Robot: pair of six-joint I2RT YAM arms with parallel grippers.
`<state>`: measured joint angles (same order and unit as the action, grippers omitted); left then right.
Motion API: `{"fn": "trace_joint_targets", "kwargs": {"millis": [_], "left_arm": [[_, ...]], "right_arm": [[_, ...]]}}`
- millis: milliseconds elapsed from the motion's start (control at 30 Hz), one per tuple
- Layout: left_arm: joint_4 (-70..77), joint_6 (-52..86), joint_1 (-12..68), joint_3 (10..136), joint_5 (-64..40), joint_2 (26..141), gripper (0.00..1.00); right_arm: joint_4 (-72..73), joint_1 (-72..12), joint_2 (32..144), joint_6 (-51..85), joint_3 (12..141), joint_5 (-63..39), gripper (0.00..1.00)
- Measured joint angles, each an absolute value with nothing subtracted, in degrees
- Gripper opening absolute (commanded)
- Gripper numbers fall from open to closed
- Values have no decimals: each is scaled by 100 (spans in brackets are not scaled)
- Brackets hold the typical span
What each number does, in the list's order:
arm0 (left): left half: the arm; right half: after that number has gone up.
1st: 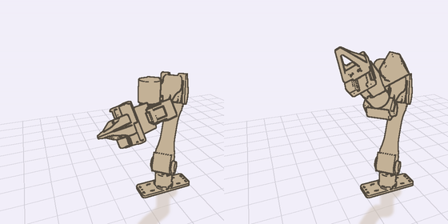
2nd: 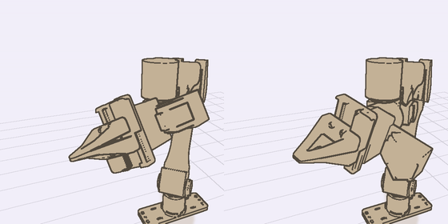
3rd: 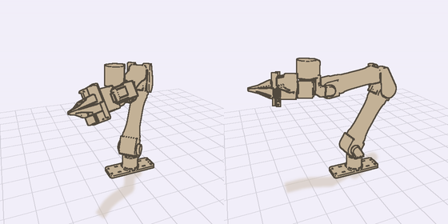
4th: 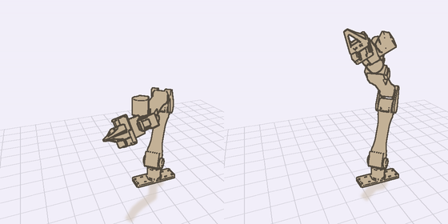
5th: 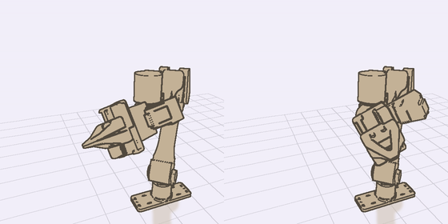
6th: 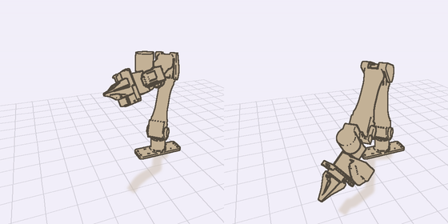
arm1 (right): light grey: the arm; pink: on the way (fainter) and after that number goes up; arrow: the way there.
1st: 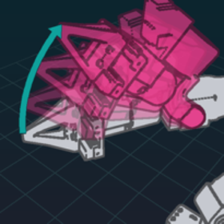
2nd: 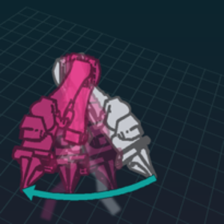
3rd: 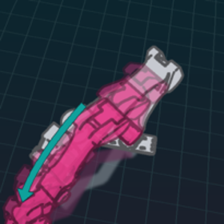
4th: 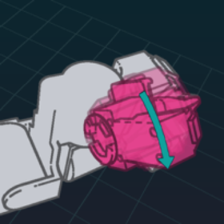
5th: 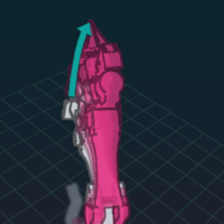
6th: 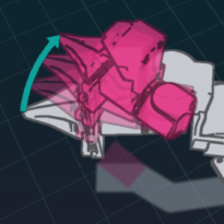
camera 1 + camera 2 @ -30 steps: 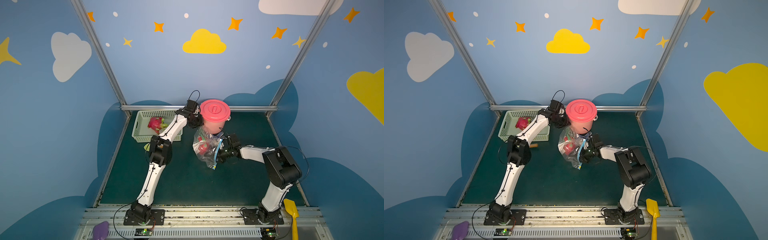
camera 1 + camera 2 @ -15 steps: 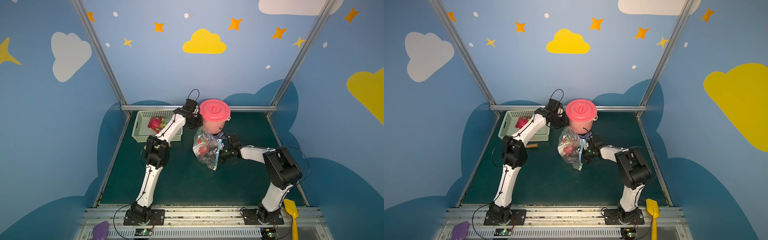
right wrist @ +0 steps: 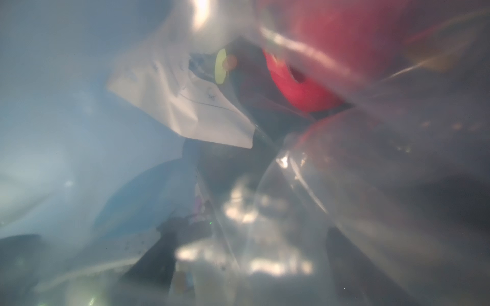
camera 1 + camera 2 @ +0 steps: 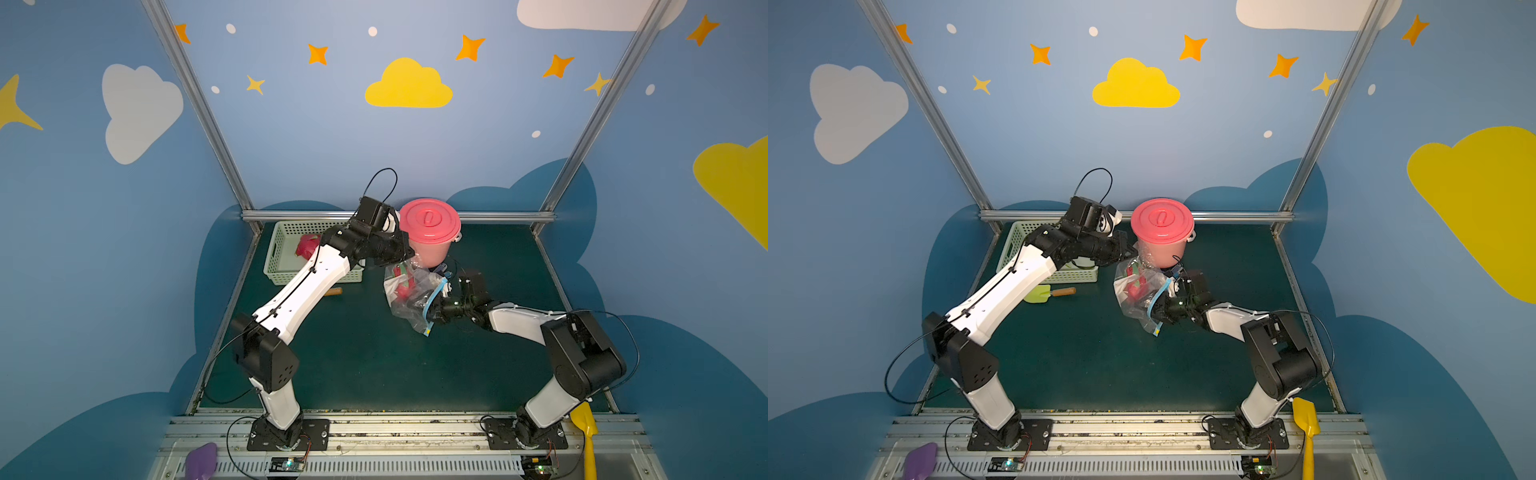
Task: Open the zip-top bag and take out the dragon fruit
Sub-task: Adjust the zipper food storage bag at the center of the board.
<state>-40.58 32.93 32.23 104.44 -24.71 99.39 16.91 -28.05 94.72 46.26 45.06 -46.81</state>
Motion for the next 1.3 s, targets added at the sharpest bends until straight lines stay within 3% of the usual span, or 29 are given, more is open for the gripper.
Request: {"fn": "trace_joint_targets", "kwargs": {"millis": [67,100,133,267,333,467,733,800,900,1000,1300], "left_arm": [[-4062,3284,3334,10355,-2128,9819,10],[-4012,3299,3358,10169,-2027,9730,45],[-3977,3299,3319,9902,-1979,9644,59],[-3795,3406,2794,8812,-1828,9699,63],[-3651,3507,2519,8425,-1833,9918,71],[-3472,3581,2241,8510,-1881,10503,74],[-3085,3426,2213,9848,-2185,11478,73],[-3022,3385,2189,10055,-2272,11745,69],[-2998,3352,2174,10259,-2386,12112,46],[-2956,3339,2145,10401,-2515,12446,4],[-3107,3129,2137,10621,-2978,12516,3]], "right_arm": [[1597,-2893,9474,4648,4556,-4541,85],[1485,-2930,9485,4635,4617,-4453,85],[1330,-2965,9515,4622,4718,-4351,84],[867,-3037,9662,4563,5078,-4032,83],[666,-3035,9675,4484,5166,-3907,83],[333,-3006,9673,4340,5225,-3815,83],[-137,-2947,9673,4145,5225,-3815,83],[-207,-2943,9673,4123,5229,-3817,83],[-301,-2939,9673,4095,5262,-3837,83],[-397,-2934,9675,4047,5328,-3861,83],[-410,-2917,9826,4001,5358,-3940,83]]}}
